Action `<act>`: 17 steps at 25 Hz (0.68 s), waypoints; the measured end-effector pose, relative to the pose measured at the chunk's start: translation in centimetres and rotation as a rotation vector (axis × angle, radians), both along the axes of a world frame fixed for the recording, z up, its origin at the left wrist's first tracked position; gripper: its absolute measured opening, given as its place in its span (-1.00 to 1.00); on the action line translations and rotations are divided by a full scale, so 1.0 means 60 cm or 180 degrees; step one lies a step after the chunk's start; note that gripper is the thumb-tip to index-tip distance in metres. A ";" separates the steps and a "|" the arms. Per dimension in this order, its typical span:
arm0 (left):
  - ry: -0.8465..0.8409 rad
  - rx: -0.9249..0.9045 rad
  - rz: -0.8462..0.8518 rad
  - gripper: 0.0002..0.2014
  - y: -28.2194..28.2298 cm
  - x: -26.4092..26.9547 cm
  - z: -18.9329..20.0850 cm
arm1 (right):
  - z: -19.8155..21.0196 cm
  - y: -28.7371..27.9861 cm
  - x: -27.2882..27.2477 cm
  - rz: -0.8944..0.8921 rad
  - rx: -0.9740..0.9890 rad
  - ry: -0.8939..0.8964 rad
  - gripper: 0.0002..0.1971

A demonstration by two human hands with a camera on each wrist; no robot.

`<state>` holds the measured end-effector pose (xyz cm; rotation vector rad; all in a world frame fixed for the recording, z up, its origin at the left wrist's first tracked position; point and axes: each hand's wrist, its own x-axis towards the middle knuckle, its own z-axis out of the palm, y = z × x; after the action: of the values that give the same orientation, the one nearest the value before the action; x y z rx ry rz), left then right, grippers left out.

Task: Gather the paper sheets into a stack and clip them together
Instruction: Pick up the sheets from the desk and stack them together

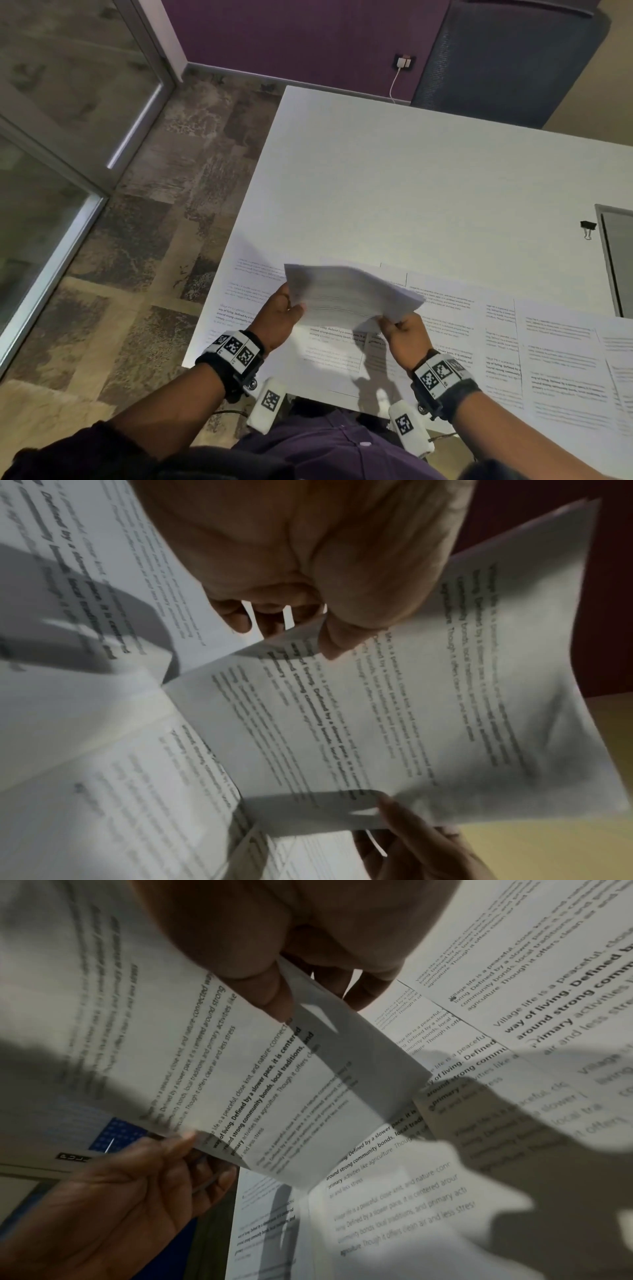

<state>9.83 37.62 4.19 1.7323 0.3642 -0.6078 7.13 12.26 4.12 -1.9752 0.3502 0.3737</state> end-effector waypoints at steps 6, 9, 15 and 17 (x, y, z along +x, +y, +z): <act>0.0282 0.1595 0.0193 -0.51 0.107 0.013 -0.105 | -0.011 0.007 0.035 -0.0559 0.0294 0.0009 -0.74; 0.0633 0.2167 0.0199 -0.36 0.157 0.014 -0.135 | -0.021 0.017 0.040 -0.0721 0.0385 0.0107 -0.73; 0.0785 0.2570 0.0184 -0.21 0.186 0.010 -0.156 | -0.039 0.035 0.034 -0.0902 0.0431 0.0272 -0.72; 0.0802 0.2380 0.0249 -0.18 0.193 0.013 -0.164 | -0.042 0.034 0.030 -0.0929 0.0391 0.0307 -0.71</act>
<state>10.62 49.20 -5.68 2.3359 0.9202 -0.6830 8.91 14.29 1.62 -1.7586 0.6531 0.2953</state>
